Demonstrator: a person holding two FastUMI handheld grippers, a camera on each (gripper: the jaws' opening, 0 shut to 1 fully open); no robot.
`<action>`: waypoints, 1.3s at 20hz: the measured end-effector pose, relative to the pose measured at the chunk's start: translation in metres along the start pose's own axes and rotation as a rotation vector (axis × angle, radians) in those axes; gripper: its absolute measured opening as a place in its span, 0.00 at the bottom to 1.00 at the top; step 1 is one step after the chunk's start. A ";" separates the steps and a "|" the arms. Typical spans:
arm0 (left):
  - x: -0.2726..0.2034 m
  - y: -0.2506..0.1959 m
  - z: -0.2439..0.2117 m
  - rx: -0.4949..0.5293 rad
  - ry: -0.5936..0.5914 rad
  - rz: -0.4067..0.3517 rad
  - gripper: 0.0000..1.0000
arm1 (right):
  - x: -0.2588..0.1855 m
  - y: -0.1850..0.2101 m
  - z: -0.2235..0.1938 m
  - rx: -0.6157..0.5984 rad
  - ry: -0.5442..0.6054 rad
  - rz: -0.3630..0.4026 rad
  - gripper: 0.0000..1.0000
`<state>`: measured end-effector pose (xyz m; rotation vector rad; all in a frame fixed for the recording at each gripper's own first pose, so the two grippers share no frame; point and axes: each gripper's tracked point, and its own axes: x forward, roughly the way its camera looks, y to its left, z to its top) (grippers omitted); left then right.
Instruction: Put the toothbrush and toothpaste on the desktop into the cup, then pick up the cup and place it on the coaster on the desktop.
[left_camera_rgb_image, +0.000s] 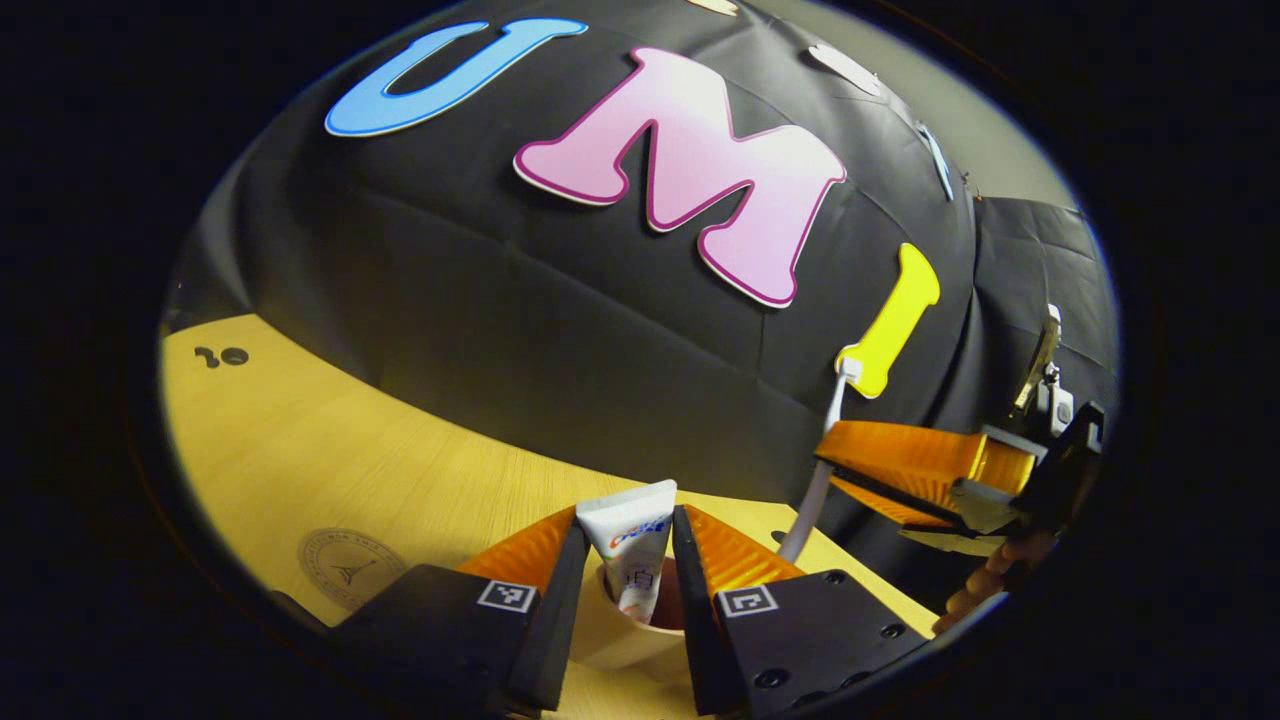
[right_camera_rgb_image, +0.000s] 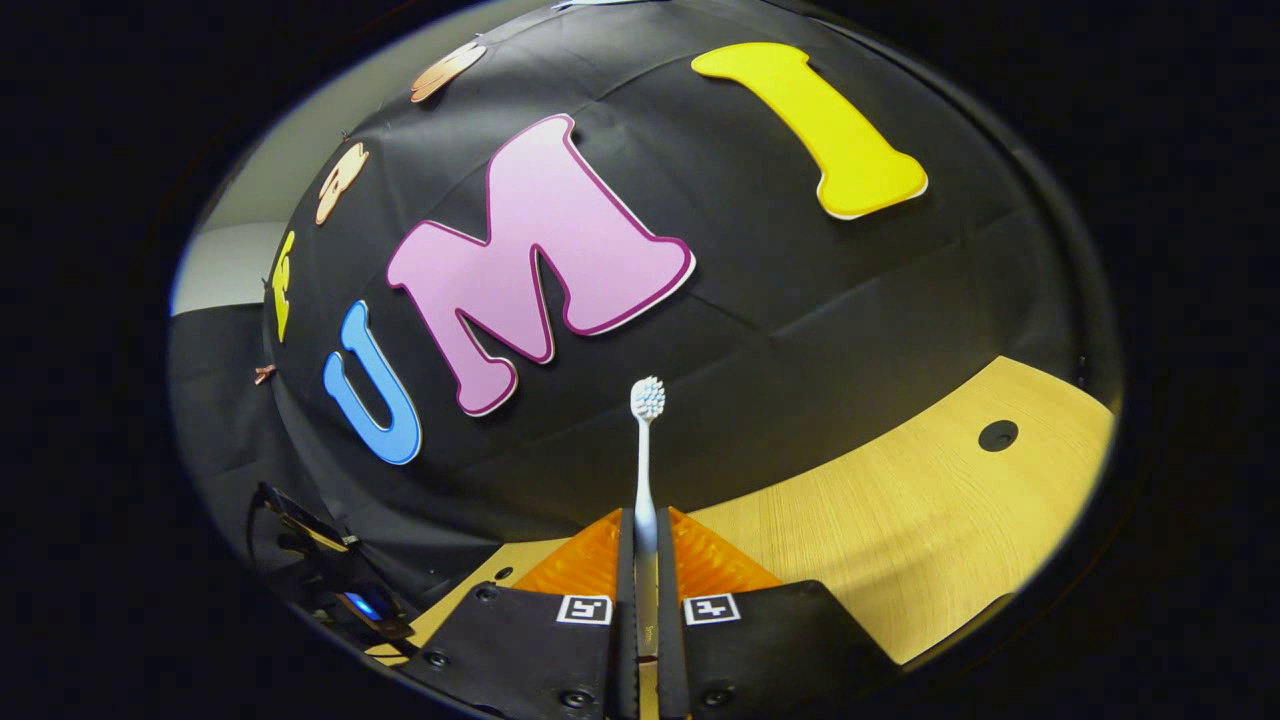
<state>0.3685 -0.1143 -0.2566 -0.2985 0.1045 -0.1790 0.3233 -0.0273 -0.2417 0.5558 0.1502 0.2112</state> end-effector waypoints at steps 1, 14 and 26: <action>-0.004 -0.002 0.003 0.012 -0.002 -0.010 0.52 | 0.004 0.000 -0.006 -0.012 0.004 0.000 0.11; -0.009 0.019 -0.003 -0.039 0.018 0.011 0.52 | 0.022 -0.002 -0.081 -0.104 0.110 -0.008 0.11; -0.026 0.017 -0.008 -0.054 0.024 0.010 0.52 | 0.003 -0.007 -0.100 -0.131 0.153 -0.021 0.29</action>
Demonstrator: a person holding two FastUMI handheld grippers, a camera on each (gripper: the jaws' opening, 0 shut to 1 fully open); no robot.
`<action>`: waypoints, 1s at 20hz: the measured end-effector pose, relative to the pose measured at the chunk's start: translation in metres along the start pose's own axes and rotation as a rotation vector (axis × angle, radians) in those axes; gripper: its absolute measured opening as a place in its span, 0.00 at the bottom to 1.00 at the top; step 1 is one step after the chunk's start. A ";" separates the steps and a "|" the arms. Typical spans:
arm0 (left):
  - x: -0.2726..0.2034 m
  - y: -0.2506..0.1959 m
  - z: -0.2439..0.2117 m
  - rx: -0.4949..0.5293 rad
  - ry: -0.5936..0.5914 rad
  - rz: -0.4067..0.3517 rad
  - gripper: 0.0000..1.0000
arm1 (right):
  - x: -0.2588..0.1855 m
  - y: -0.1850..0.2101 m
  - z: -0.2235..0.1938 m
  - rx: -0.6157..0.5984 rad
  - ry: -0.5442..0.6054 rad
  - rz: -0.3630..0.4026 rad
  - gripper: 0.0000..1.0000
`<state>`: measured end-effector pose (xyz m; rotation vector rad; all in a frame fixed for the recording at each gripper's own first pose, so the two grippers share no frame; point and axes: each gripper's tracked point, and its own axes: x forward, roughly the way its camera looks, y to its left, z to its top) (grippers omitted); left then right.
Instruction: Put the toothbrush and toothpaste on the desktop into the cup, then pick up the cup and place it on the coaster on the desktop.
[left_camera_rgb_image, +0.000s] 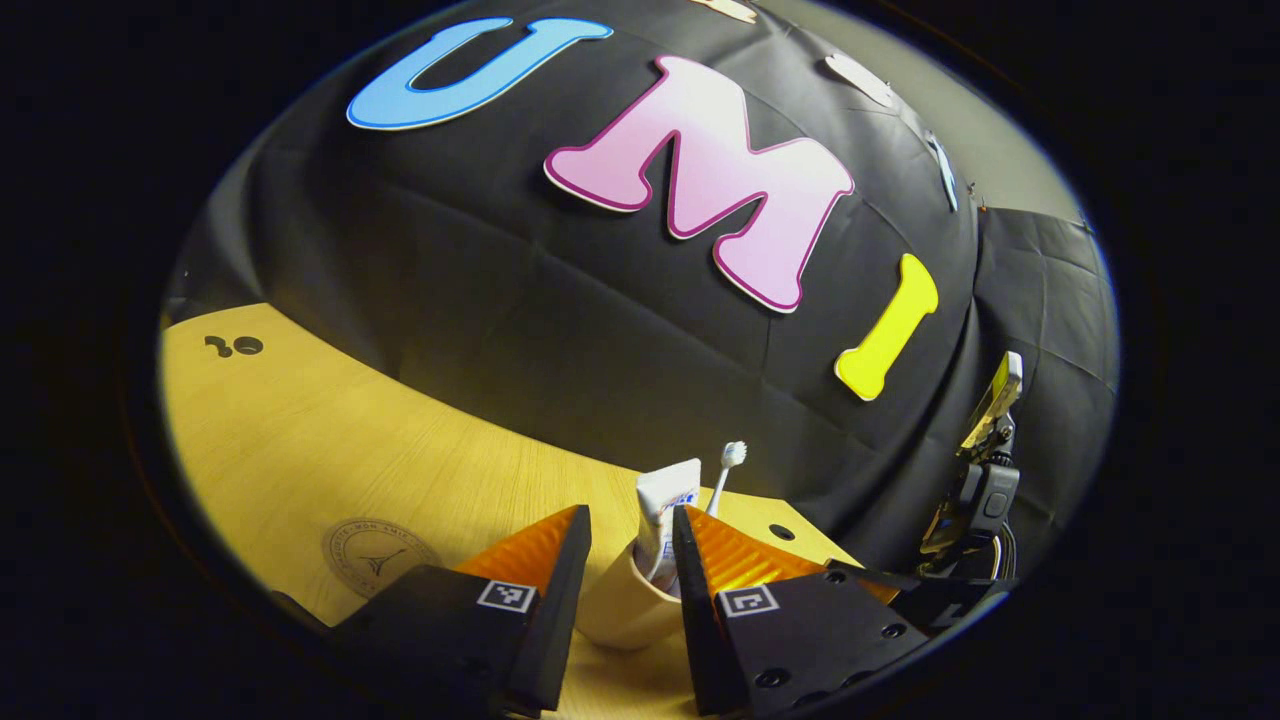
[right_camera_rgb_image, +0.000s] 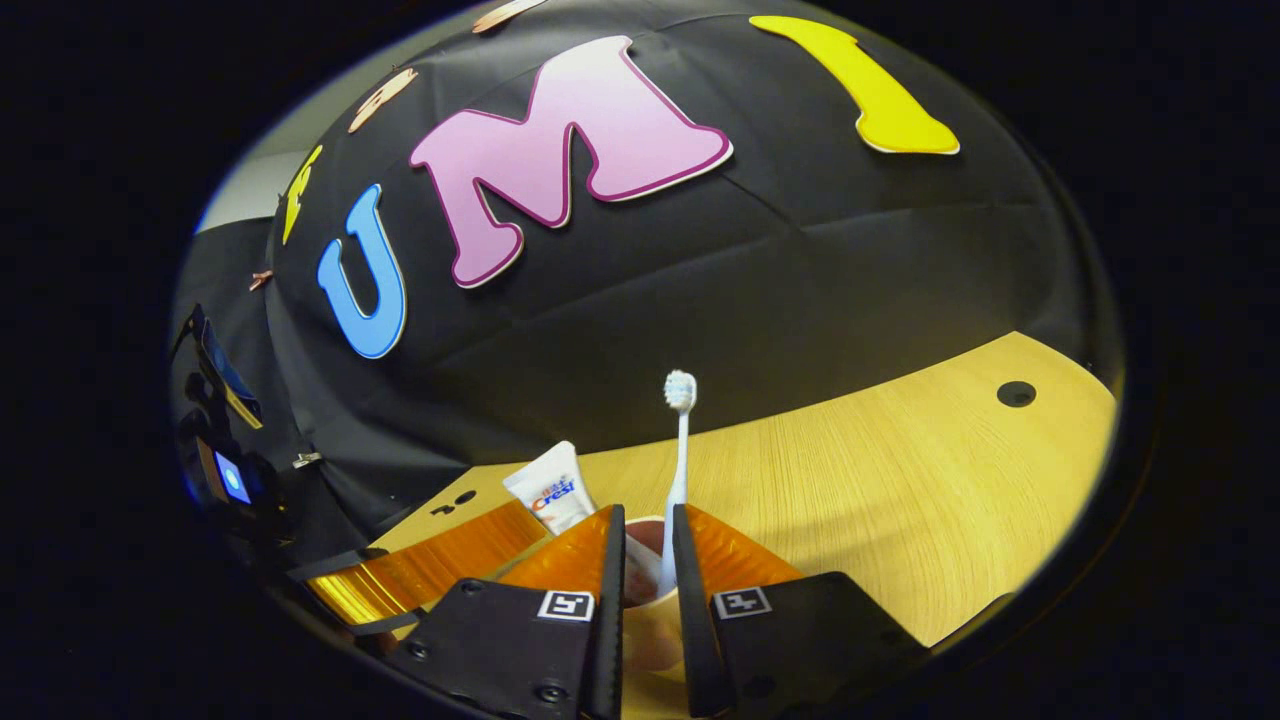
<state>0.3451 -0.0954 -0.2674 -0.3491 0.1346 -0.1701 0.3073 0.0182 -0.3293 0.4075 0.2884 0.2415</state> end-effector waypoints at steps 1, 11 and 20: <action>-0.004 -0.001 0.000 -0.001 0.001 -0.001 0.52 | -0.004 0.001 0.000 0.005 0.009 0.006 0.33; -0.051 0.013 -0.006 -0.001 0.009 0.040 0.52 | -0.053 0.000 -0.005 -0.127 0.184 0.042 0.38; -0.089 0.035 -0.019 0.055 0.019 0.121 0.52 | -0.070 -0.003 -0.031 -0.306 0.511 0.017 0.60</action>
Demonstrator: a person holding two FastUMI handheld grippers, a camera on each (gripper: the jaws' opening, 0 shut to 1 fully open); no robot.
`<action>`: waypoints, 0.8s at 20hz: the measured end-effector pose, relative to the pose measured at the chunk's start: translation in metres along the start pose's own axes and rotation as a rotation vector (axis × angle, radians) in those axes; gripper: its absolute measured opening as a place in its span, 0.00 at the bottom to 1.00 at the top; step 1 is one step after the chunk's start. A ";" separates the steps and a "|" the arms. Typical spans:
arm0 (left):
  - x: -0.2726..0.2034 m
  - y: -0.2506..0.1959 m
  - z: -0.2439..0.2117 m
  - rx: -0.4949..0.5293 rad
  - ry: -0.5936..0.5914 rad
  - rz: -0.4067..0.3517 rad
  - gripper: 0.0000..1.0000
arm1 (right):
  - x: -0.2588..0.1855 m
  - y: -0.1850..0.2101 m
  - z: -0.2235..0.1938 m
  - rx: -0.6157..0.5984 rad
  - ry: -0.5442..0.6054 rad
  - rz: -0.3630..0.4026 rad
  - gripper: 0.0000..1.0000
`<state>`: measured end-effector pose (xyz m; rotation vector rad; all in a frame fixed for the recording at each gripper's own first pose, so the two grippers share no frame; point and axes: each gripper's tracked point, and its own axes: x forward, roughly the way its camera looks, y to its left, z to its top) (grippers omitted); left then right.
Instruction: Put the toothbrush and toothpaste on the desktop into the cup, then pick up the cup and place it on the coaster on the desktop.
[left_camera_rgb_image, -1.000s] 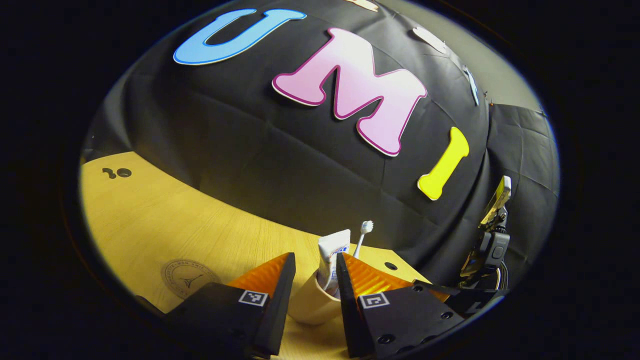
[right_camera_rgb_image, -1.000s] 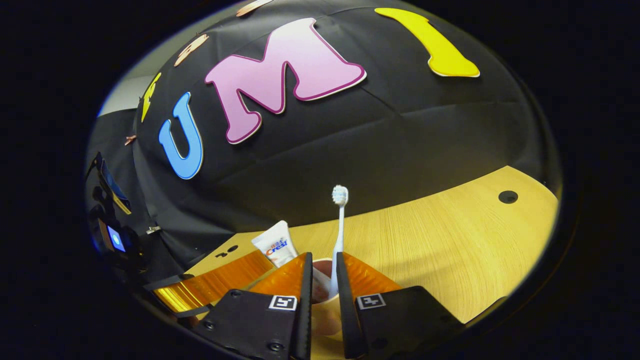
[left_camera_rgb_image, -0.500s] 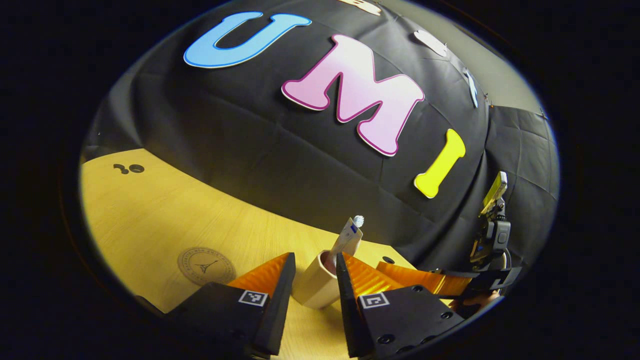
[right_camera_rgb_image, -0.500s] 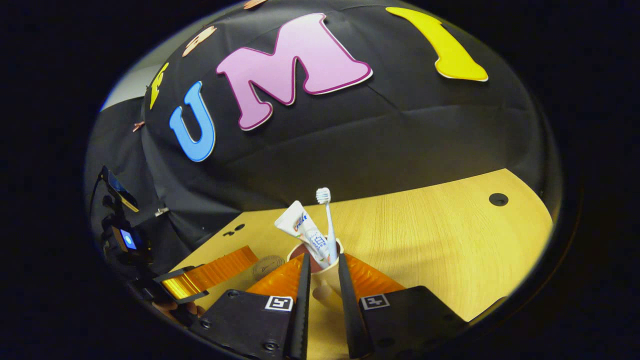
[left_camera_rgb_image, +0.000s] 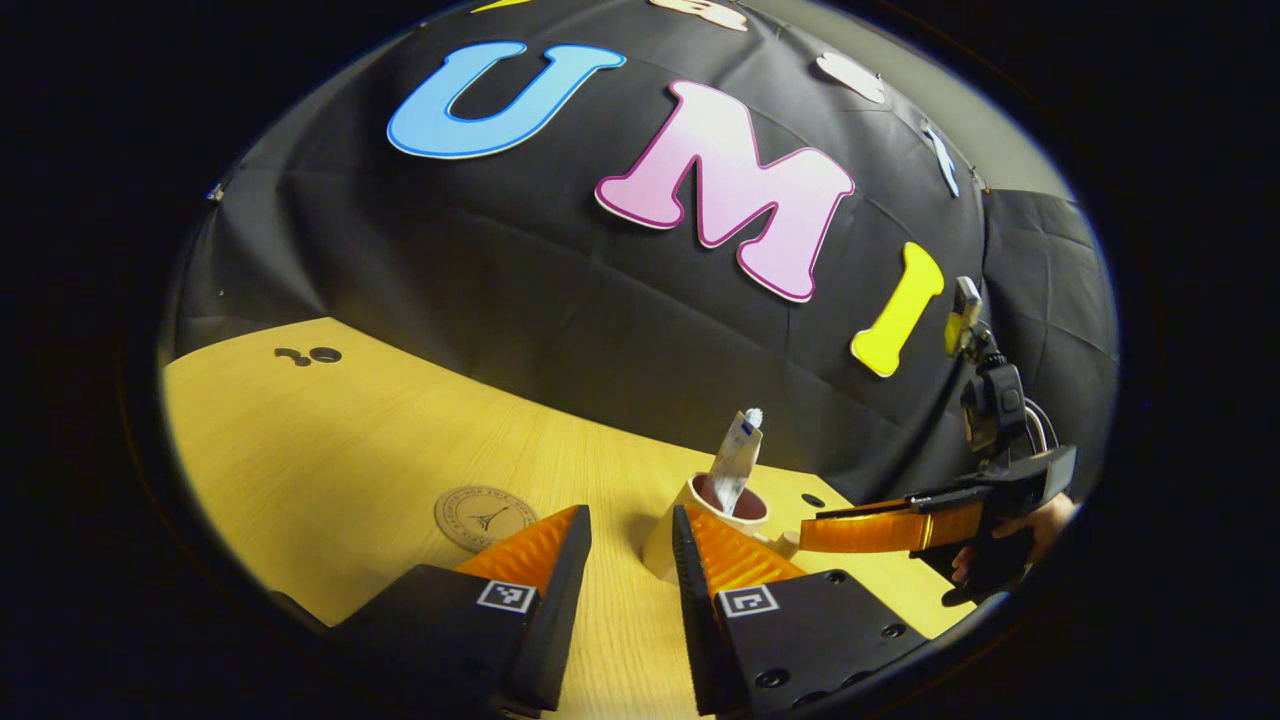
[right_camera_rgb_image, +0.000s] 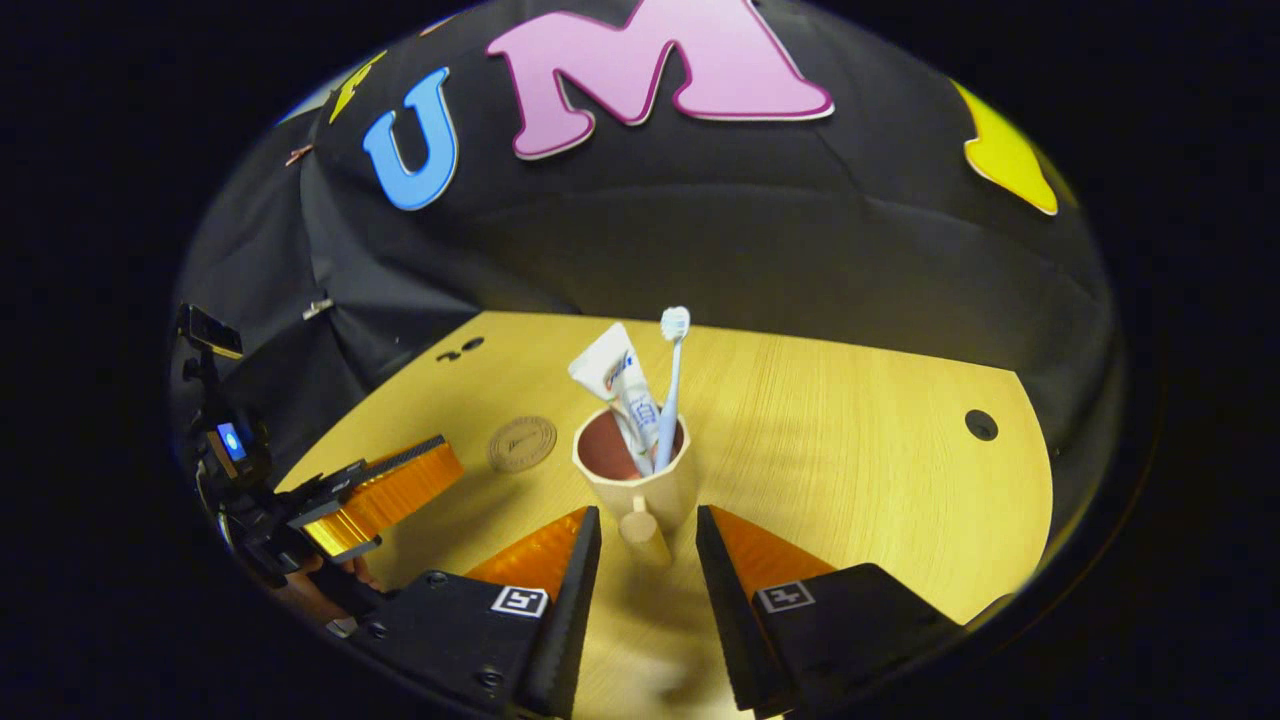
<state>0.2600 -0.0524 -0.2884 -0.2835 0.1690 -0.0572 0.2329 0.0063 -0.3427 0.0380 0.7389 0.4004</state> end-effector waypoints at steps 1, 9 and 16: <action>-0.003 0.000 -0.003 -0.005 0.003 0.003 0.52 | 0.001 -0.001 -0.005 -0.021 0.032 -0.012 0.63; -0.031 -0.003 -0.034 -0.082 0.050 0.012 0.52 | 0.037 0.004 -0.037 -0.161 0.351 -0.007 0.68; -0.041 0.019 -0.033 -0.124 0.043 0.049 0.52 | 0.068 0.001 -0.045 -0.210 0.437 -0.039 0.67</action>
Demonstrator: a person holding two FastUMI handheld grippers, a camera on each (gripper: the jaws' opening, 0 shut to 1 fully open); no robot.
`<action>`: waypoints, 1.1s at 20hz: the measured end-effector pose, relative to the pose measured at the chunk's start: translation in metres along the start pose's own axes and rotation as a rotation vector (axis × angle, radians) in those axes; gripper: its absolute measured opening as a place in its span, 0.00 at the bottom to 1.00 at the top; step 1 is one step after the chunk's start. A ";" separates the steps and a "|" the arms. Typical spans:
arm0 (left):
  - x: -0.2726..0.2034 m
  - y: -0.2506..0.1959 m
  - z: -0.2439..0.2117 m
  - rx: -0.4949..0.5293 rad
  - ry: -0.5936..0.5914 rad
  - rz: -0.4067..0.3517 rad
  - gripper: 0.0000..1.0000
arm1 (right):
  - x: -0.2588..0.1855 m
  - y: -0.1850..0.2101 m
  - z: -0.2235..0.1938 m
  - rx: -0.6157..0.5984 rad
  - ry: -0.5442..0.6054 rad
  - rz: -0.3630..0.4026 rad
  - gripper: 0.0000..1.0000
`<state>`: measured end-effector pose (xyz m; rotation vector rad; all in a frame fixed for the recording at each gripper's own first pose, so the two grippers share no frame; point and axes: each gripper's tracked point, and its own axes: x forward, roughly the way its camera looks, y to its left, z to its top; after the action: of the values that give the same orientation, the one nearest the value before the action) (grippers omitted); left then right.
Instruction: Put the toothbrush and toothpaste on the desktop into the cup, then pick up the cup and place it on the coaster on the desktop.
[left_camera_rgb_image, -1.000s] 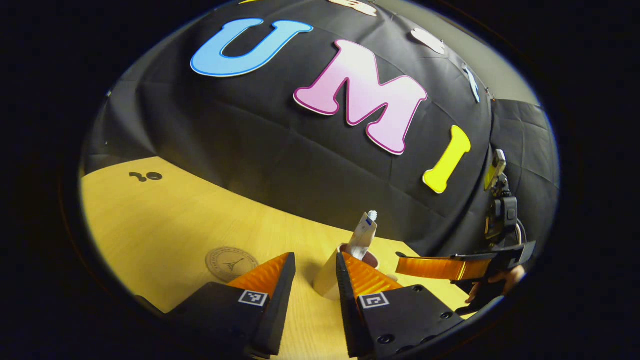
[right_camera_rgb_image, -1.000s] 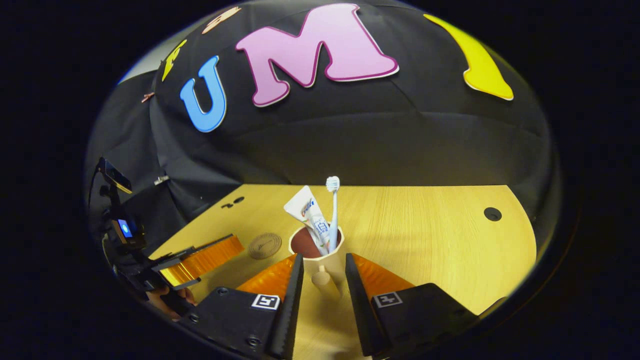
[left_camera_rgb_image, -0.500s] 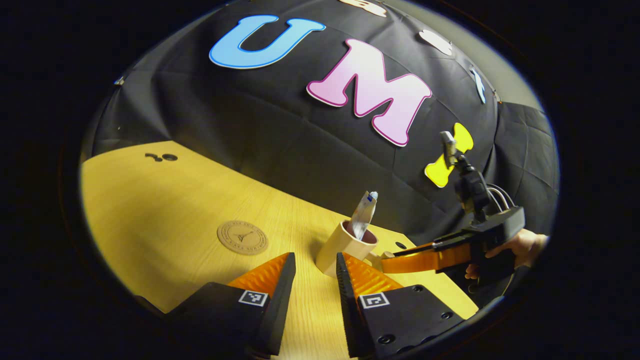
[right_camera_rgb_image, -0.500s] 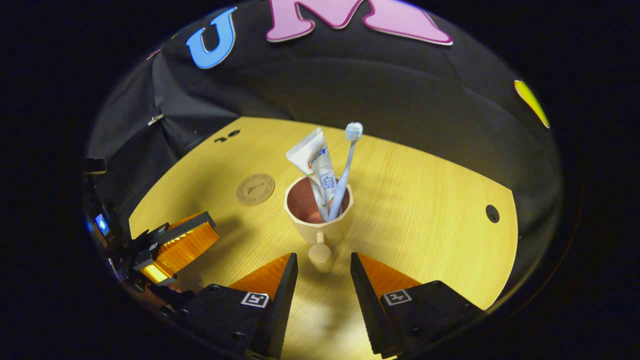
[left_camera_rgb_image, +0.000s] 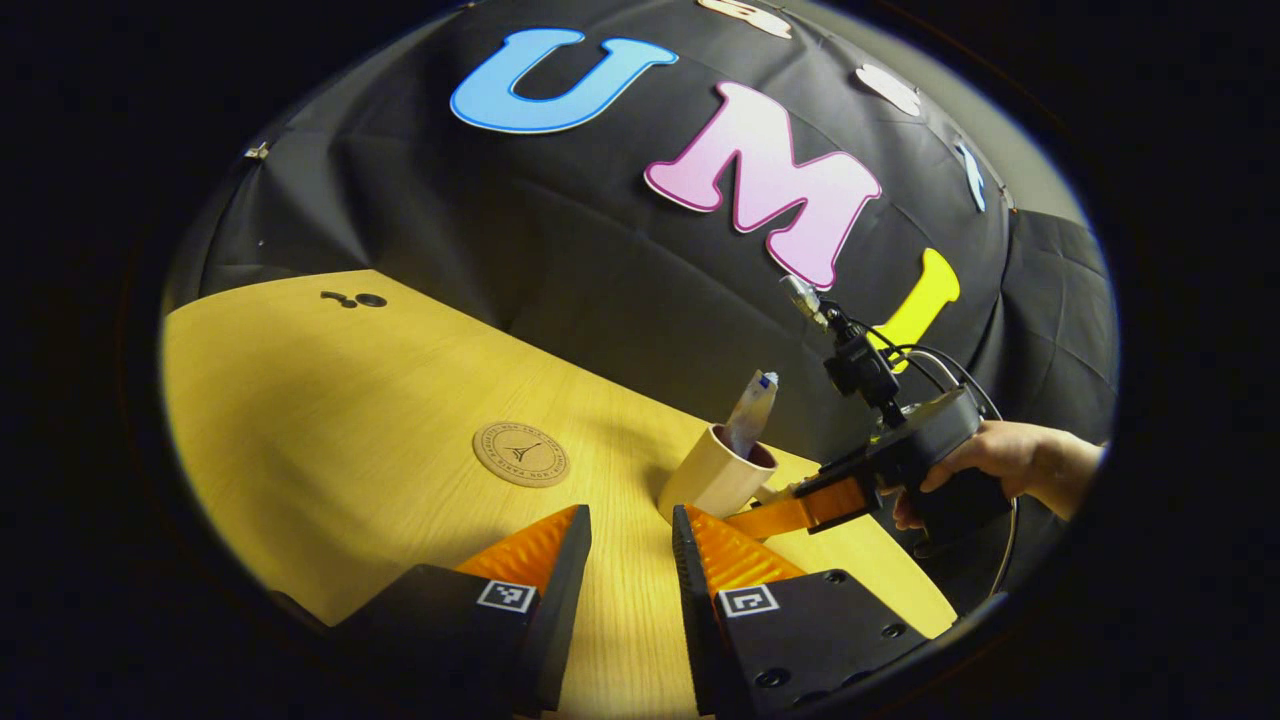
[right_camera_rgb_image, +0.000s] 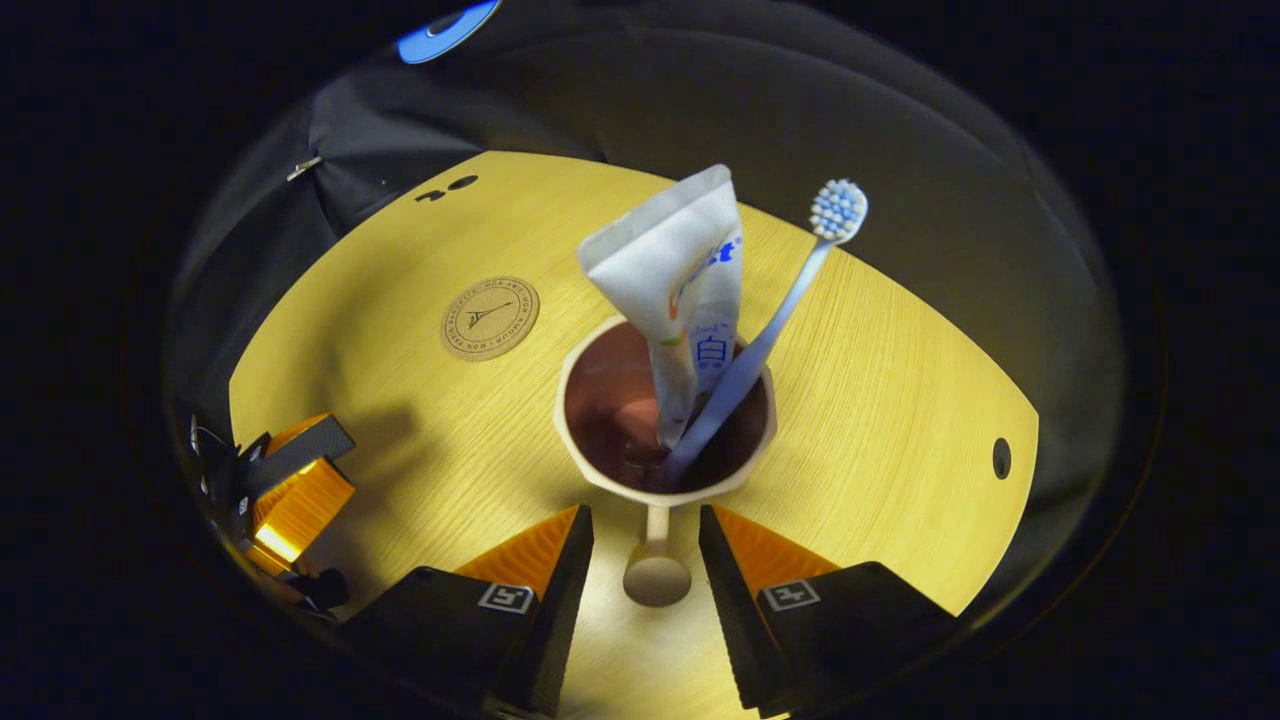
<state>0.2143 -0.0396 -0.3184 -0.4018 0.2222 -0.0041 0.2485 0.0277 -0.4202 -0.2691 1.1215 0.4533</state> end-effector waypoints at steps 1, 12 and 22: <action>0.000 0.002 0.000 -0.015 0.001 0.001 0.52 | 0.003 0.001 -0.003 0.000 0.022 0.001 0.67; -0.009 0.022 -0.003 -0.051 0.015 0.032 0.52 | 0.027 -0.002 -0.004 -0.007 0.109 -0.038 0.67; -0.014 0.030 -0.004 -0.059 0.031 0.033 0.52 | 0.027 -0.005 0.004 -0.001 0.103 -0.033 0.33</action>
<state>0.1989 -0.0127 -0.3310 -0.4567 0.2599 0.0288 0.2638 0.0305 -0.4434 -0.3144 1.2157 0.4143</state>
